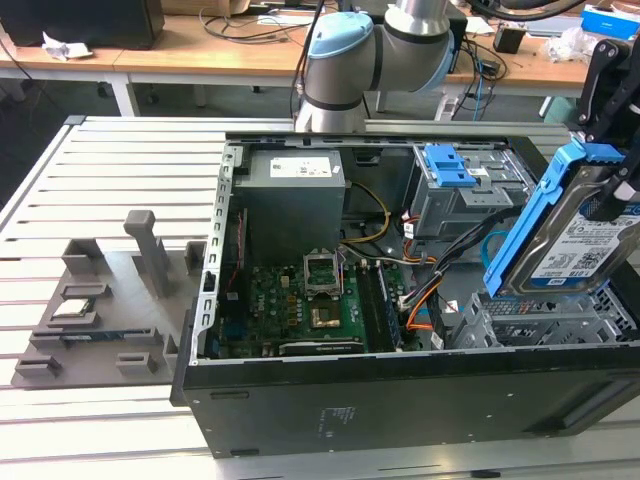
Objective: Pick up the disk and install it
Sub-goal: 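Insert the disk into the insertion slot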
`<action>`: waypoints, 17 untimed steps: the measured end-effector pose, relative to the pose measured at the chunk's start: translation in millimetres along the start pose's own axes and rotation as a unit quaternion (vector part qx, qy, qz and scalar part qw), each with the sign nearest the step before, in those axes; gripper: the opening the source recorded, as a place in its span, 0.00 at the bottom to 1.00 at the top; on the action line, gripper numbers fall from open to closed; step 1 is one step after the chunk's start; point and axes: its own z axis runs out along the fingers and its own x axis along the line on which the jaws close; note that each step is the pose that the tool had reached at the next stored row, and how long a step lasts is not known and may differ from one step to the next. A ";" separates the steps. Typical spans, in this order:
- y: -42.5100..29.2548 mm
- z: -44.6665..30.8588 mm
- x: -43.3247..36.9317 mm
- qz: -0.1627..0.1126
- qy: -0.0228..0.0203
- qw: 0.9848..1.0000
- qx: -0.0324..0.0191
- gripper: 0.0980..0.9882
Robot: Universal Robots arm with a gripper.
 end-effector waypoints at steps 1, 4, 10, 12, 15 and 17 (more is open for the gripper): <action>0.0 0.2 0.0 0.000 0.000 1.000 0.000 0.30; -0.1 3.2 0.0 0.000 0.000 1.000 0.000 0.30; -4.1 14.5 0.4 0.000 0.000 1.000 0.000 0.30; -4.3 17.8 0.9 0.000 0.000 1.000 0.000 0.30; -4.6 20.7 1.6 0.000 0.000 1.000 0.000 0.30; -4.7 23.0 1.7 0.000 0.000 1.000 0.000 0.30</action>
